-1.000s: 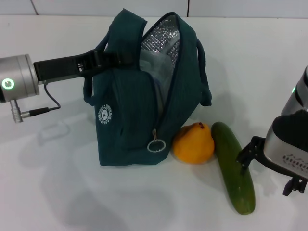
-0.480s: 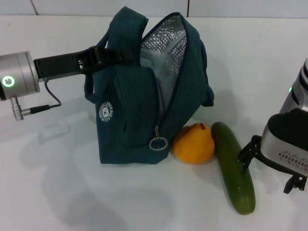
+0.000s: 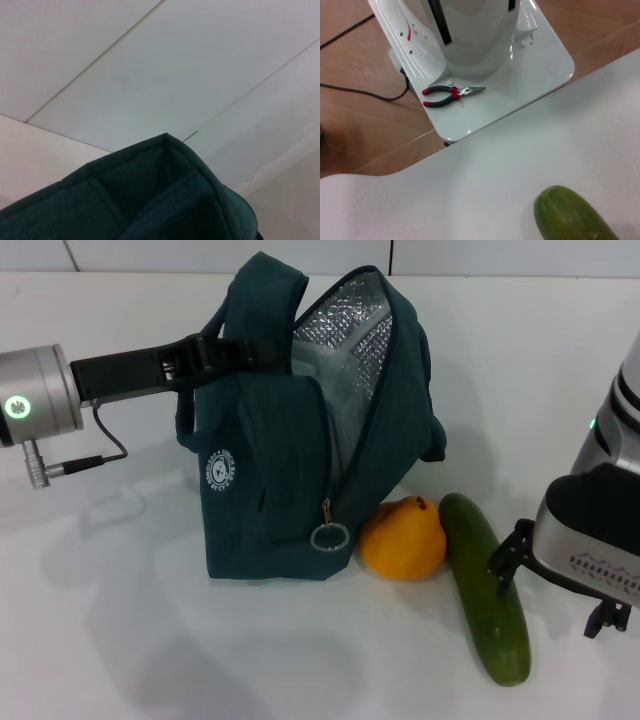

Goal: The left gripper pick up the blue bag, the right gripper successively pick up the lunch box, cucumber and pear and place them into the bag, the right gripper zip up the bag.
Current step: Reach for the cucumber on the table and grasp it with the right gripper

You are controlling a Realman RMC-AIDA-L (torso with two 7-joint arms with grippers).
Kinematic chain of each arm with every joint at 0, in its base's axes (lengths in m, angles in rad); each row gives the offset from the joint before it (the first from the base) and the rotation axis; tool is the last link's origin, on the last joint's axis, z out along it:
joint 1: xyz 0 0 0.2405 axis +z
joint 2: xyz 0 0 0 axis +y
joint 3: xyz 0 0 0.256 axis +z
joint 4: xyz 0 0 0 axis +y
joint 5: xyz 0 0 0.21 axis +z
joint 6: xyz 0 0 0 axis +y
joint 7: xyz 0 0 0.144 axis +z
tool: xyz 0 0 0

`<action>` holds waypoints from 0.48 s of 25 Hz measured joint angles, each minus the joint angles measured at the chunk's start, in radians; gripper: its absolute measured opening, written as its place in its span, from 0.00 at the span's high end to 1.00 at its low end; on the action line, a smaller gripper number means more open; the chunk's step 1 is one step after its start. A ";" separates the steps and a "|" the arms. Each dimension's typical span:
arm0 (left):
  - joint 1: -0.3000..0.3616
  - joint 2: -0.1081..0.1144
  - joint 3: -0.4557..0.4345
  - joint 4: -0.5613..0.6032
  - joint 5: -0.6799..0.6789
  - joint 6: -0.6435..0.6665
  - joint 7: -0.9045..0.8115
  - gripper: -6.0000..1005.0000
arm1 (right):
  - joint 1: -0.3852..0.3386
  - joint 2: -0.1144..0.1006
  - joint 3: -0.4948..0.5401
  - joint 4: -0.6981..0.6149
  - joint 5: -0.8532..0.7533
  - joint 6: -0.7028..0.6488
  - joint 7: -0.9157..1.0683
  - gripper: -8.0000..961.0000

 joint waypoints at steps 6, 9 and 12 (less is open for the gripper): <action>-0.001 0.000 0.001 0.000 -0.008 -0.001 0.008 0.95 | 0.038 0.000 -0.003 0.038 0.004 0.000 -0.002 0.09; -0.003 0.000 0.001 -0.019 -0.030 -0.002 0.028 0.95 | 0.062 -0.001 -0.003 0.069 0.007 0.002 -0.006 0.09; -0.009 0.002 0.001 -0.033 -0.042 -0.005 0.042 0.95 | 0.089 0.000 -0.002 0.100 0.012 0.004 -0.009 0.09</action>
